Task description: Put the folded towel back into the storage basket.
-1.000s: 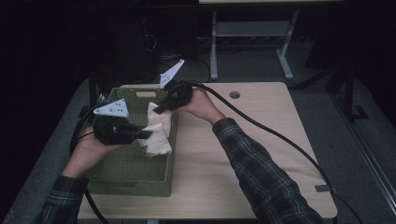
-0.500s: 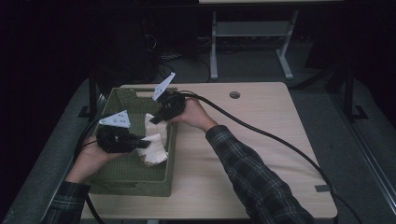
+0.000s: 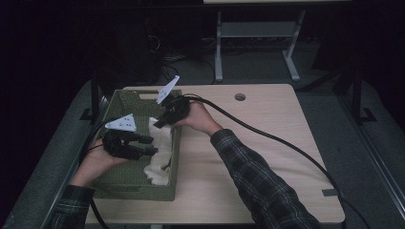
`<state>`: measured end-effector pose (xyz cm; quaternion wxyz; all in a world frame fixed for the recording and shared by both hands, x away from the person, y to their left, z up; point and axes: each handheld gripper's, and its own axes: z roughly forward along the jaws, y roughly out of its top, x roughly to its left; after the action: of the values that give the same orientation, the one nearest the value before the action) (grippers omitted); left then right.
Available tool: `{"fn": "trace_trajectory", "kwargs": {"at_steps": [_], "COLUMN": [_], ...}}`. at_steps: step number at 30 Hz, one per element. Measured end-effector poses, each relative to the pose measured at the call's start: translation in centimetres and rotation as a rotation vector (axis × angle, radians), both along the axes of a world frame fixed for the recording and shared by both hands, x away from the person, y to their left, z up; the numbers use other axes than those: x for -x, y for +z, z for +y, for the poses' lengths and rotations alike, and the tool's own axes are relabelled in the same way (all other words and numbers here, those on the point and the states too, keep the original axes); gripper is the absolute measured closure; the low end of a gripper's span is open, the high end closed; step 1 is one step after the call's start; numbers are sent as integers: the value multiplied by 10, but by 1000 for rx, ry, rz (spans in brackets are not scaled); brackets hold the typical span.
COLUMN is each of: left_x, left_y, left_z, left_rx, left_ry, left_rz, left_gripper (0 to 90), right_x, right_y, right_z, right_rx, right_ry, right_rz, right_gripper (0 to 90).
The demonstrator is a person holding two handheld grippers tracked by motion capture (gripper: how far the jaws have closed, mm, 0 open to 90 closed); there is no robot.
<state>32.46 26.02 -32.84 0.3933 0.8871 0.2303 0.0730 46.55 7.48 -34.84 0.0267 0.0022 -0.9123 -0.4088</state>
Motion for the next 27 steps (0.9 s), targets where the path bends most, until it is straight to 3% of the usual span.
{"fn": "trace_trajectory", "kwargs": {"at_steps": [5,18,25,27], "left_x": [-2,-5,-6,-7], "left_y": [0,-1,-2,-2], "left_z": [0,-1,-1,-2], "left_rx": [17,37,46,48], "left_ry": [12,15,13,13], "left_rz": [-19,-26,-29,-28], "left_gripper": [417,387,383,383], "right_x": [-5,-41,-56,-57], "right_y": [2,11,7,6], "right_z": [0,4,2,3], "right_rx": [-2,32,37,29], "right_ry": [-7,-35,-79,-100], "right_rz": [-10,-48,-48,-75], "right_gripper": [828,827,822,799]}}
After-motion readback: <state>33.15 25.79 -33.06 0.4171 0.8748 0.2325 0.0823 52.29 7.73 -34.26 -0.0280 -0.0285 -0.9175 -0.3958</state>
